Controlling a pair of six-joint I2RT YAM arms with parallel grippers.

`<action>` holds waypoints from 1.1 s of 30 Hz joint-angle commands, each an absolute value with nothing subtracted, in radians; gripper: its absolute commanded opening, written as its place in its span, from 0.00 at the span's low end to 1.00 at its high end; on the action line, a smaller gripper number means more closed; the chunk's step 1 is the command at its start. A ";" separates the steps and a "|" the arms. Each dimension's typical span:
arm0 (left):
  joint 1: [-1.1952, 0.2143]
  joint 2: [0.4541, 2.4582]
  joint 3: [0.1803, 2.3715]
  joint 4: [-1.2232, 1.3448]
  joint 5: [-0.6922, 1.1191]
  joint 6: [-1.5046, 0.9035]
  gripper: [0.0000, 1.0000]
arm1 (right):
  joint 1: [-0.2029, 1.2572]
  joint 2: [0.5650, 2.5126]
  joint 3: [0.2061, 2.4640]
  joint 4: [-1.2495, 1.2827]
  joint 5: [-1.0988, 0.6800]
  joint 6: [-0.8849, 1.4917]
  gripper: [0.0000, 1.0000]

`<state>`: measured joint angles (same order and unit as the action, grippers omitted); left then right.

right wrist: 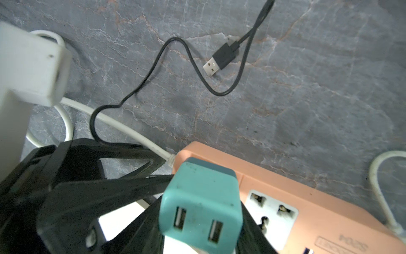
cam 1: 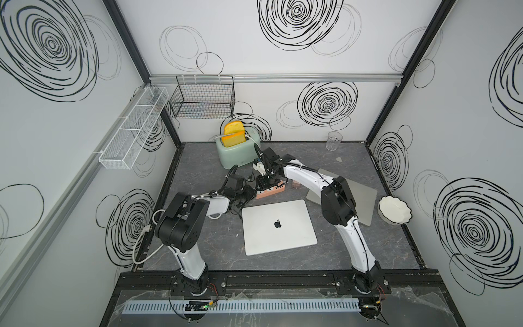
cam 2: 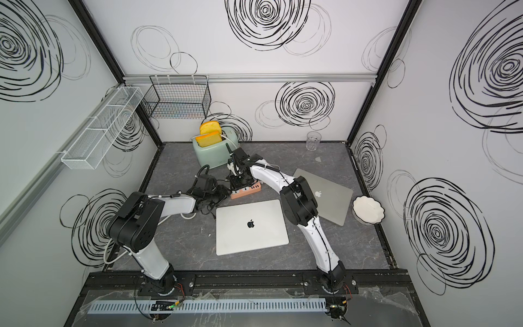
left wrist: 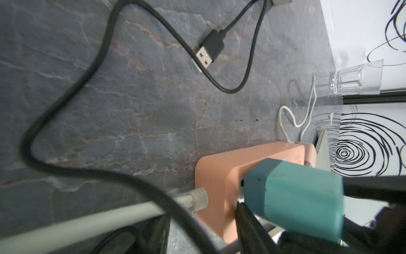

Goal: Unplug the laptop charger
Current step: Remove the plug from the socket.

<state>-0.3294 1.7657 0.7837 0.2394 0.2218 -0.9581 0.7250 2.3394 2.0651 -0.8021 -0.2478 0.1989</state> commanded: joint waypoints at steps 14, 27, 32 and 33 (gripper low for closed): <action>-0.356 1.898 0.732 0.077 0.131 -0.919 0.51 | 0.747 2.352 2.138 -0.903 -0.320 0.217 0.16; -0.359 1.908 0.724 0.078 0.130 -0.905 0.50 | 0.752 2.365 2.180 -0.962 -0.203 0.161 0.15; -0.360 1.913 0.724 0.078 0.127 -0.904 0.50 | 0.762 2.363 2.187 -0.972 -0.167 0.149 0.15; -0.361 1.913 0.724 0.076 0.127 -0.902 0.50 | 0.757 2.362 2.190 -0.971 -0.186 0.157 0.15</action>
